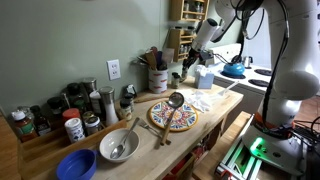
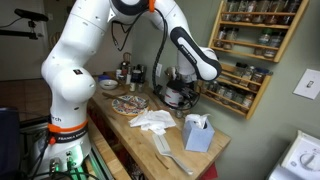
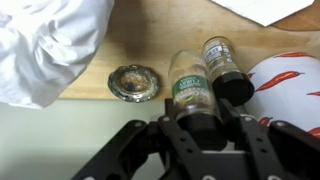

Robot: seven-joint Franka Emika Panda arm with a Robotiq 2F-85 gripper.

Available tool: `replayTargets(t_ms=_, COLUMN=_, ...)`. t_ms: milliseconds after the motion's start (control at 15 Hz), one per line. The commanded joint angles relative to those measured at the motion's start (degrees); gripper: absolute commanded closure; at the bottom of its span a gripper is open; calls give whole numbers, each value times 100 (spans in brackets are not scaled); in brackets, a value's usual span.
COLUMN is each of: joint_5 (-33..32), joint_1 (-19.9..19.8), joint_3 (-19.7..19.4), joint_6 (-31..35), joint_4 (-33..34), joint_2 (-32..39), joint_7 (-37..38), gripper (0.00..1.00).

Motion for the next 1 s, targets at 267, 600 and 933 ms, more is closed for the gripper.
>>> replayTargets(t_ms=267, joint_5=251, joint_1=-371, joint_3=465, joint_6=-531, joint_4=-165, joint_2=178, joint_7=-300, gripper=79)
replayTargets(t_ms=600, joint_5=431, joint_1=-599, joint_3=688, joint_6=-682, joint_4=-259, joint_2=276, joint_7=-482, gripper=79)
replayTargets(t_ms=933, joint_5=619, joint_1=-877, joint_3=913, joint_6=-826, joint_4=-363, joint_2=321, joint_7=-740, gripper=79)
